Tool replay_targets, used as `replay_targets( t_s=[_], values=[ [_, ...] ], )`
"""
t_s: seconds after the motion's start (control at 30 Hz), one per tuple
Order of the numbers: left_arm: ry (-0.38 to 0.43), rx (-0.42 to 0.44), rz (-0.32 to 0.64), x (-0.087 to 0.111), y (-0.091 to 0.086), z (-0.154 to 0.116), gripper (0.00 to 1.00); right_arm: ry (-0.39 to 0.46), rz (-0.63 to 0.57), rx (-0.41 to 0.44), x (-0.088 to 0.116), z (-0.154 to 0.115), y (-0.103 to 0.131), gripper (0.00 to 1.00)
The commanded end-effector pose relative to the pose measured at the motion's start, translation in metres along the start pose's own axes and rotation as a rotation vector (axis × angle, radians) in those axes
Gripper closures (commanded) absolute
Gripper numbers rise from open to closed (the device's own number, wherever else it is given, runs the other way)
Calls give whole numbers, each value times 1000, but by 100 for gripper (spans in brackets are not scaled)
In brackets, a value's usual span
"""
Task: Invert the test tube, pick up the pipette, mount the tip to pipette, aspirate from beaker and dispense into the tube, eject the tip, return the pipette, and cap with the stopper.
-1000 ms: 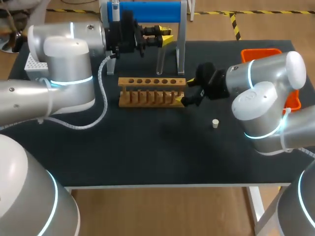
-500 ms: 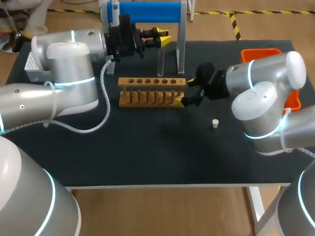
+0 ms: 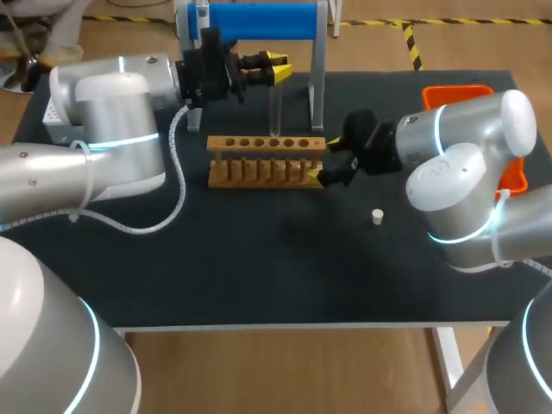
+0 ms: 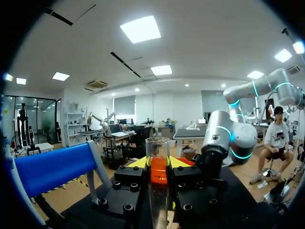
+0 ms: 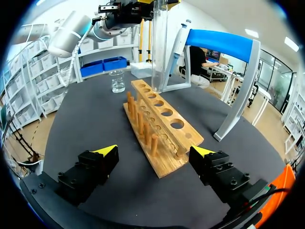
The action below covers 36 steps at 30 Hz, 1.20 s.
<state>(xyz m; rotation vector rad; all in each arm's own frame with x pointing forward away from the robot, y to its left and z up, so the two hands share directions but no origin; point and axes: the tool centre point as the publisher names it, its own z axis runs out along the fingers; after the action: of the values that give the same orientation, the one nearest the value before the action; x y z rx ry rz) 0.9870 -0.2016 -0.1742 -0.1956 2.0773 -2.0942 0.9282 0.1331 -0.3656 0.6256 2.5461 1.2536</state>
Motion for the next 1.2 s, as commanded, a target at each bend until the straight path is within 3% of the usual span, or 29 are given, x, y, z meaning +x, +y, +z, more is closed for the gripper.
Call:
replay_targets(
  t_s=[0.03,0.8,1.2],
  values=[
    [4,13,3,-4,6,0,100,2,0,-1,-1,-1,-1,0],
    [14,1,-19,-5,26,5,100,2,0,-1,-1,-1,-1,0],
    [21,-17,-5,-4,20,5,100,2,0,-1,-1,-1,-1,0]
  ],
)
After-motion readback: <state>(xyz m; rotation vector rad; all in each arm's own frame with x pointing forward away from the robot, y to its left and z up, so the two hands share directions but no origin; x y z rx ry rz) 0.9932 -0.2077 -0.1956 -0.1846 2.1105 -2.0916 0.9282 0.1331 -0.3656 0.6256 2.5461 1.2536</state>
